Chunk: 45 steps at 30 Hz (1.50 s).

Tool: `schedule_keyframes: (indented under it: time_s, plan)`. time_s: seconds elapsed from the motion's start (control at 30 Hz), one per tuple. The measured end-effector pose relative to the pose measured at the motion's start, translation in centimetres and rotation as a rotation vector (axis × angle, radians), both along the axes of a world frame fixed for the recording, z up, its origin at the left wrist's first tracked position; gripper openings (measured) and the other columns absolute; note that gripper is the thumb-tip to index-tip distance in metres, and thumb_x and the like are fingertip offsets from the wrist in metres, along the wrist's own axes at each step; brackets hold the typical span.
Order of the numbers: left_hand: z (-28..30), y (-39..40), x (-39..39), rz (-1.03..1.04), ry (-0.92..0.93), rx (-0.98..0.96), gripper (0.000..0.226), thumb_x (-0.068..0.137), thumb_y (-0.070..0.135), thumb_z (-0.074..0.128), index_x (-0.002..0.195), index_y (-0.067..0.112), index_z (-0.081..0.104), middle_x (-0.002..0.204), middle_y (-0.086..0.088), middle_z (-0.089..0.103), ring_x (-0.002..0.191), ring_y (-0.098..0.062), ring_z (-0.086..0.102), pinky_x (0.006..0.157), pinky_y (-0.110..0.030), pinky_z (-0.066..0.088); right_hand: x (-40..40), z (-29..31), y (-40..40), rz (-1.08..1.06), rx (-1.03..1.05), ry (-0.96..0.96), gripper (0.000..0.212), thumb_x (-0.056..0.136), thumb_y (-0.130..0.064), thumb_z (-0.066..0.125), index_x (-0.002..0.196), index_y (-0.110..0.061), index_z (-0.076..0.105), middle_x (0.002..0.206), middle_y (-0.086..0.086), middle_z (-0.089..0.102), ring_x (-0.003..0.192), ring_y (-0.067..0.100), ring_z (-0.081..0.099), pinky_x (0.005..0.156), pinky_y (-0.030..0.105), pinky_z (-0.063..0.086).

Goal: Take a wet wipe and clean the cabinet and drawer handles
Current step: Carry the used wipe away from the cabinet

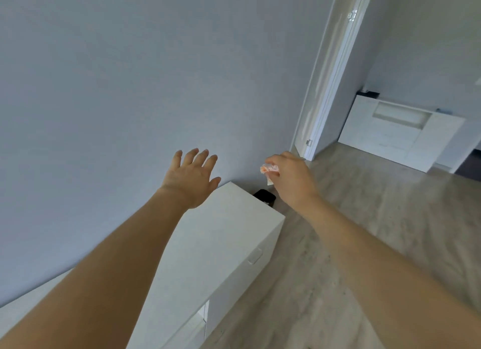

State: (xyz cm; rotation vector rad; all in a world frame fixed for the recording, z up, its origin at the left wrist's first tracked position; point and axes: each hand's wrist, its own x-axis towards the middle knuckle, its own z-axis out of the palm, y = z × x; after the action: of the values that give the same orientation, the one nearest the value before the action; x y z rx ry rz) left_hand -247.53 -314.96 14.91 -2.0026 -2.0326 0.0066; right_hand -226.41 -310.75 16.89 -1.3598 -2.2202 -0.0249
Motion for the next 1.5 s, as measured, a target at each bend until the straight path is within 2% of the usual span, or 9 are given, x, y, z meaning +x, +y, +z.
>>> schedule_keyframes:
  time_s: [0.13,0.4,0.5,0.7,0.83,1.03,1.17,1.33,1.5]
  plan:
    - [0.7,9.6,5.2,-0.069,0.033,-0.026,0.059,0.102,0.047,0.016,0.152,0.021,0.003,0.160,-0.001,0.004,0.146,-0.022,0.001,0.117,-0.045,0.001,5.6,0.3,7.3,-0.057,-0.020,-0.033,0.025,0.094,-0.015,0.054,0.117,-0.010,0.061,0.110,0.010,0.057,0.099,0.027,0.056,0.082,0.038,0.049]
    - [0.5,27.3,18.8,-0.208,0.099,-0.023,0.058,0.102,0.047,0.017,0.152,0.022,0.002,0.159,-0.002,0.005,0.146,-0.023,0.002,0.117,-0.047,0.002,20.0,0.3,23.0,-0.206,0.007,-0.116,0.023,0.097,-0.025,0.048,0.113,-0.015,0.062,0.108,0.006,0.057,0.098,0.026,0.055,0.075,0.030,0.045]
    - [-0.7,34.2,23.4,-0.184,0.096,-0.017,0.058,0.102,0.047,0.017,0.152,0.022,0.001,0.160,-0.001,0.004,0.146,-0.023,0.002,0.117,-0.046,0.002,25.0,-0.1,30.3,-0.210,0.015,-0.115,0.021,0.097,-0.025,0.048,0.109,-0.015,0.063,0.106,0.005,0.056,0.098,0.025,0.055,0.070,0.028,0.041]
    - [-1.1,46.2,30.2,-0.079,0.016,-0.072,0.059,0.103,0.046,0.018,0.153,0.020,0.001,0.159,-0.001,0.007,0.146,-0.022,0.003,0.117,-0.045,0.002,31.6,0.4,44.5,-0.079,-0.033,-0.134,0.024,0.097,-0.026,0.048,0.113,-0.016,0.063,0.107,0.004,0.058,0.098,0.023,0.056,0.073,0.028,0.042]
    - [-2.6,52.6,31.3,-0.013,-0.018,-0.127,0.059,0.102,0.047,0.019,0.152,0.020,0.003,0.159,-0.001,0.010,0.146,-0.021,0.005,0.118,-0.045,0.003,31.4,0.1,54.0,0.016,-0.063,-0.093,0.023,0.096,-0.020,0.051,0.114,-0.013,0.062,0.108,0.008,0.058,0.099,0.025,0.056,0.078,0.032,0.046]
    - [-7.9,63.6,28.6,0.108,-0.077,-0.190,0.059,0.102,0.047,0.022,0.152,0.020,0.006,0.159,-0.001,0.011,0.146,-0.021,0.007,0.117,-0.045,0.004,26.4,-5.0,67.4,0.213,-0.103,-0.192,0.025,0.097,-0.022,0.050,0.118,-0.014,0.060,0.111,0.006,0.057,0.097,0.025,0.057,0.075,0.031,0.047]
    - [-13.1,72.1,25.0,0.192,-0.136,-0.255,0.059,0.102,0.046,0.022,0.152,0.019,0.006,0.159,-0.002,0.010,0.146,-0.022,0.006,0.117,-0.045,0.004,22.5,-10.3,76.2,0.315,-0.133,-0.260,0.026,0.096,-0.020,0.051,0.121,-0.013,0.059,0.112,0.006,0.056,0.096,0.025,0.058,0.071,0.029,0.043]
    - [-20.4,80.8,21.1,0.270,-0.189,-0.380,0.057,0.102,0.045,0.024,0.151,0.018,0.009,0.157,-0.003,0.015,0.145,-0.024,0.009,0.117,-0.046,0.006,19.0,-17.7,86.7,0.373,-0.298,-0.200,0.028,0.097,-0.024,0.050,0.121,-0.012,0.059,0.114,0.006,0.058,0.103,0.022,0.058,0.083,0.035,0.050]
    - [-28.6,86.0,19.6,0.314,-0.218,-0.526,0.056,0.102,0.044,0.024,0.150,0.018,0.012,0.156,-0.004,0.019,0.144,-0.025,0.012,0.116,-0.045,0.009,15.9,-26.8,94.2,0.412,-0.446,-0.259,0.028,0.096,-0.018,0.050,0.121,-0.012,0.058,0.114,0.008,0.058,0.102,0.024,0.056,0.073,0.028,0.041]
